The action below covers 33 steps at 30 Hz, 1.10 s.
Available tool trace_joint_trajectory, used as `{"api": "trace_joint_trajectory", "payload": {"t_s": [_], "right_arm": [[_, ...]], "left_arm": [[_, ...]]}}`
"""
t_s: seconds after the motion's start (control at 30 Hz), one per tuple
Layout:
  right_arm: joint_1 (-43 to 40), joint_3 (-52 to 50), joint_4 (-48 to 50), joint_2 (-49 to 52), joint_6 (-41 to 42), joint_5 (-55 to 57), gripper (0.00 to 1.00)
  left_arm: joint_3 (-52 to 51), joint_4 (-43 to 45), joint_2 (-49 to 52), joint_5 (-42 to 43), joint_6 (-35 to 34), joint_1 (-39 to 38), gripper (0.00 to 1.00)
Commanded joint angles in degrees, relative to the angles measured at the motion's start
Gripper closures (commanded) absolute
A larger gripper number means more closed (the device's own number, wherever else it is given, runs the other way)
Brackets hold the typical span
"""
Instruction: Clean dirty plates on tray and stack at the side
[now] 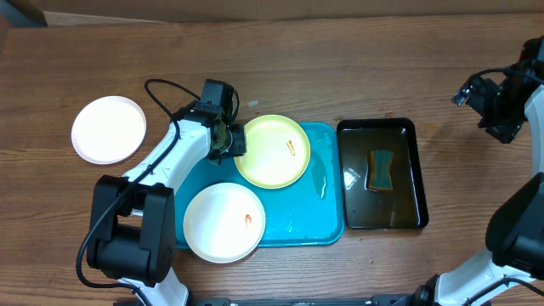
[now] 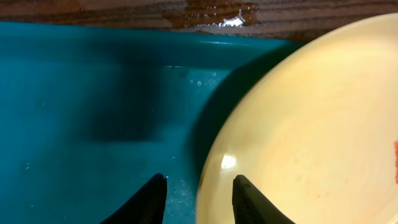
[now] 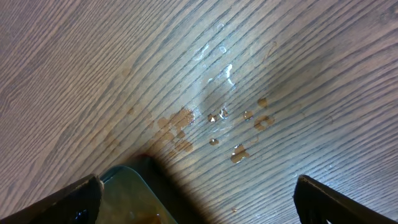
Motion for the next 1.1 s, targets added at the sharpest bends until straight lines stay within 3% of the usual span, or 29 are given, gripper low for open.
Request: {"api": "trace_joint_trajectory", "payload": {"t_s": [0.0, 0.13, 0.27, 0.4, 0.5, 0.63, 0.73, 0.93, 1.07], "right_arm": [[0.39, 0.07, 0.35, -0.61, -0.11, -0.28, 0.0], [0.39, 0.07, 0.37, -0.61, -0.11, -0.28, 0.0], [0.39, 0.07, 5.05, -0.61, -0.09, -0.31, 0.0], [0.39, 0.09, 8.07, -0.61, 1.86, -4.13, 0.0], [0.39, 0.66, 7.61, -0.68, 1.16, -13.27, 0.0], [1.88, 0.72, 3.87, -0.68, -0.46, -22.1, 0.21], [5.51, 0.72, -1.75, -0.68, -1.86, -18.45, 0.22], [17.25, -0.17, -11.5, -0.68, -0.94, 0.0, 0.21], [23.65, -3.39, -12.7, -0.68, 4.7, 9.79, 0.21]], "left_arm": [[-1.81, 1.27, 0.35, -0.98, -0.2, -1.01, 0.63], [-3.41, 3.23, 0.35, -1.05, -0.17, -1.44, 0.67], [-3.5, 3.3, 0.35, -1.03, -0.15, -1.44, 0.79], [-3.5, 2.99, 0.35, -1.01, -0.15, -1.46, 0.79], [-3.5, 2.97, 0.35, -0.98, -0.15, -1.49, 0.79], [-3.5, 2.89, 0.35, -0.98, -0.15, -1.49, 0.79], [-3.5, 2.99, 0.35, -0.98, -0.15, -1.49, 0.8], [-3.52, 3.34, 0.35, -0.94, -0.17, -1.49, 0.85], [-3.5, 3.41, 0.35, -0.22, -0.17, -1.49, 0.84]]}}
